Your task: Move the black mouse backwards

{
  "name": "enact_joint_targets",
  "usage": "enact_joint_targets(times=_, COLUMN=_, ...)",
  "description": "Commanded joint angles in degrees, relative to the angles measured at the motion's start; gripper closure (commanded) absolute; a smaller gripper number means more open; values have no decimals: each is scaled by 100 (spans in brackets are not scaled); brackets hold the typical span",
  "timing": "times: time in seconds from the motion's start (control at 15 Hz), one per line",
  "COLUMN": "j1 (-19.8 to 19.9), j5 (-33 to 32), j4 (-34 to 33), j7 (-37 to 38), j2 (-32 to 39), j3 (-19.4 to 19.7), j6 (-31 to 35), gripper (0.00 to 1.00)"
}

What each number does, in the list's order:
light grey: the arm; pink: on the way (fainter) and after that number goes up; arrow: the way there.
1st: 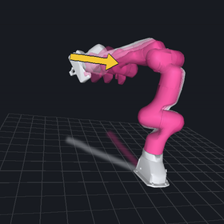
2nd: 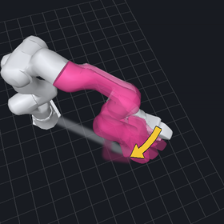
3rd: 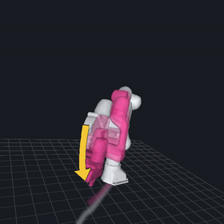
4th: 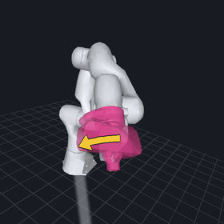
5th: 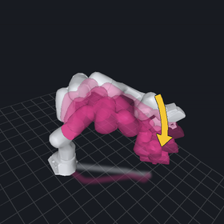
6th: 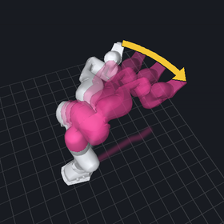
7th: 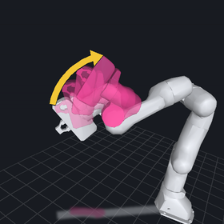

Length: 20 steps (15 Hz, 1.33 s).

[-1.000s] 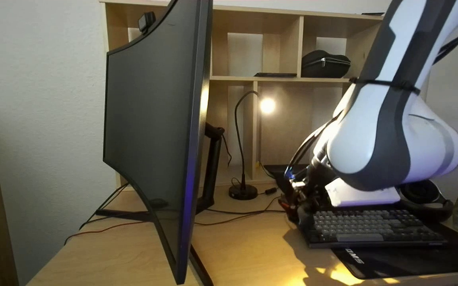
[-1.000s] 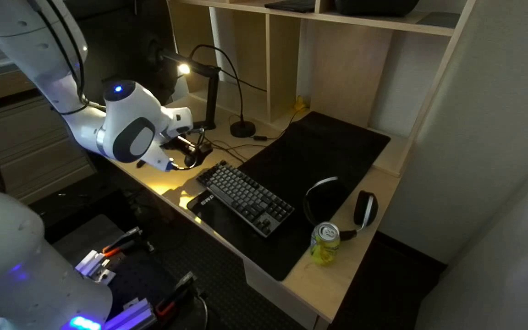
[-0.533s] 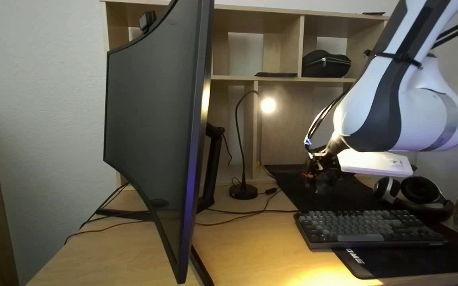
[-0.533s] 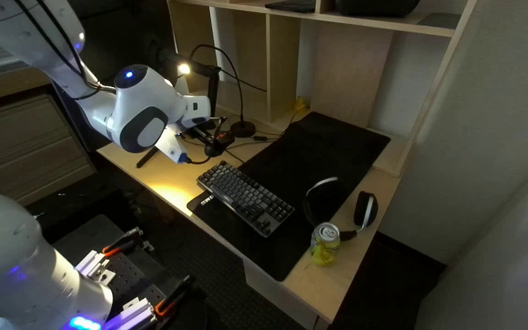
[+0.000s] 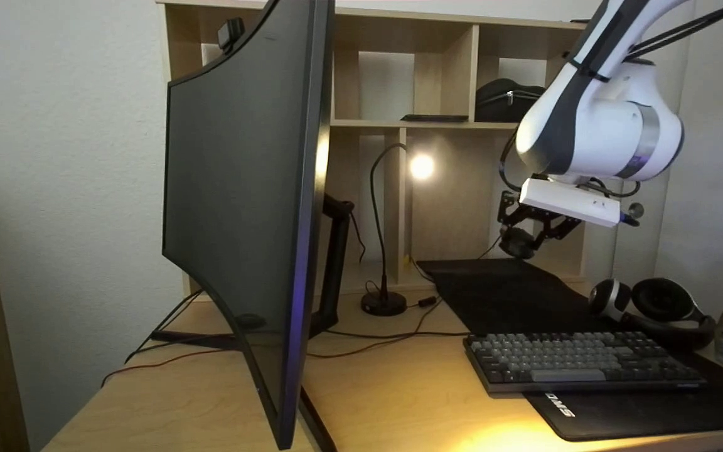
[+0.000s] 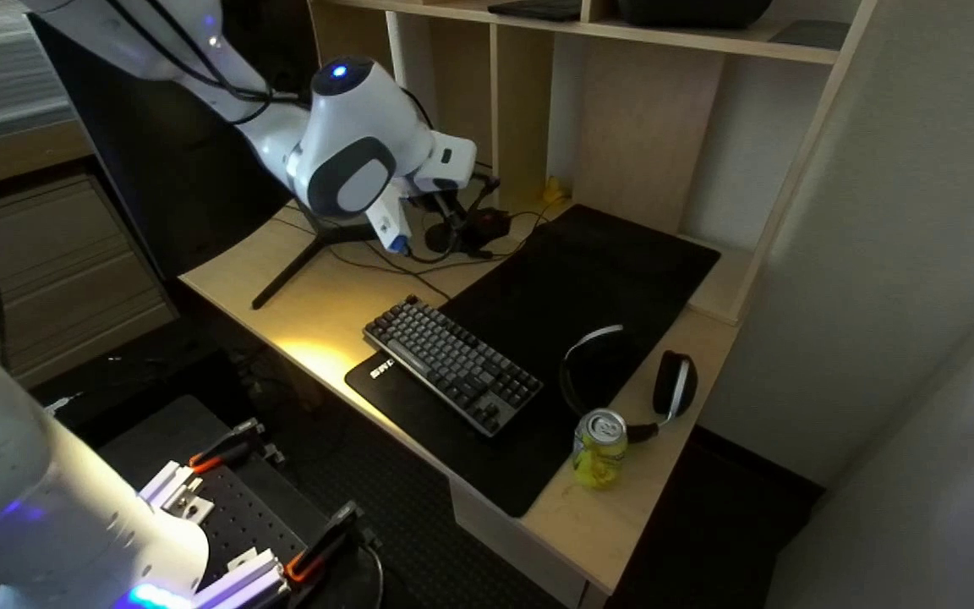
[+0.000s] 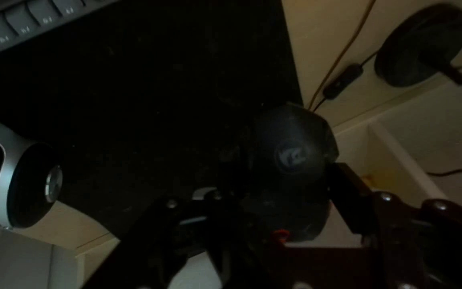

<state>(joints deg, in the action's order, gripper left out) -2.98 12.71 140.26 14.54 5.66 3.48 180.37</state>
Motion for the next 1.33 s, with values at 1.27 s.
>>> enact_joint_targets(times=1.27, j1=-713, j5=-431, j4=-4584, j7=3948, j2=4827, j3=1656, j6=-1602, gripper=63)
